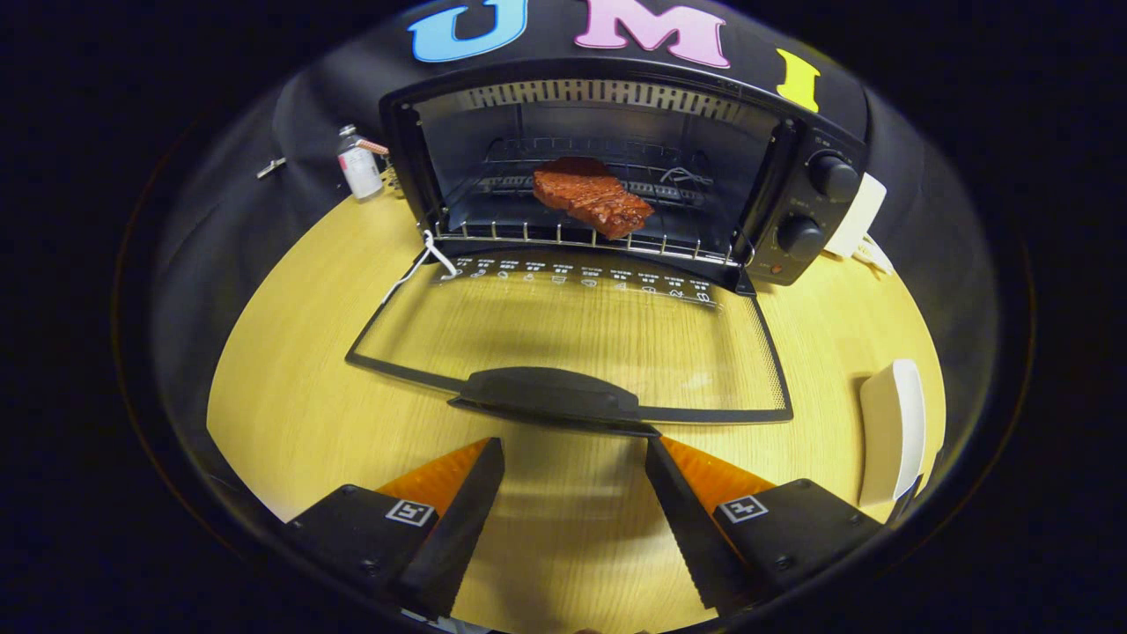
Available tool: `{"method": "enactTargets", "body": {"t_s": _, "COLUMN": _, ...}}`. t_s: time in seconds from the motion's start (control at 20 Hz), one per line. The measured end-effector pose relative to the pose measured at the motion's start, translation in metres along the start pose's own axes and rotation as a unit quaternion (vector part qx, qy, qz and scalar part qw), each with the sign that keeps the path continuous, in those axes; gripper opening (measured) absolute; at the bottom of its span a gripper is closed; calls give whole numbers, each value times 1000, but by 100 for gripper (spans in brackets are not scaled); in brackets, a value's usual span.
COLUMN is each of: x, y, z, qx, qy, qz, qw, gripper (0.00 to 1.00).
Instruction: Open the toaster oven, put the food inside, and close the toaster oven door.
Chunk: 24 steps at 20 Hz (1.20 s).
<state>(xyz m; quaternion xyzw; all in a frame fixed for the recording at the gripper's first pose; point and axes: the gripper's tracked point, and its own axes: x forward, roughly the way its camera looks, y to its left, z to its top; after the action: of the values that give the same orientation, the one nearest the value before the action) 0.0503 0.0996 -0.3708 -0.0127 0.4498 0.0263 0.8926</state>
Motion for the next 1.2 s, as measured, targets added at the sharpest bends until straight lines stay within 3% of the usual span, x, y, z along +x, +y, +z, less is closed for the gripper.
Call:
{"method": "enactTargets", "body": {"t_s": 0.15, "x": 1, "y": 0, "z": 6, "qx": 7, "qy": 2, "qz": -1, "qw": 1000, "gripper": 100}}
{"method": "enactTargets", "body": {"t_s": 0.3, "x": -11, "y": 2, "z": 17, "qx": -39, "qy": -34, "qz": -1, "qw": 999, "gripper": 100}}
{"method": "enactTargets", "body": {"t_s": 0.65, "x": -51, "y": 4, "z": 50, "qx": -61, "qy": -98, "qz": 32, "qw": 993, "gripper": 100}}
{"method": "enactTargets", "body": {"t_s": 0.95, "x": -87, "y": 2, "z": 107, "qx": -17, "qy": -160, "qz": 59, "qw": 985, "gripper": 100}}
{"method": "enactTargets", "body": {"t_s": 1.2, "x": -115, "y": -2, "z": 148, "qx": -16, "qy": -209, "qz": 62, "qw": 976, "gripper": 99}}
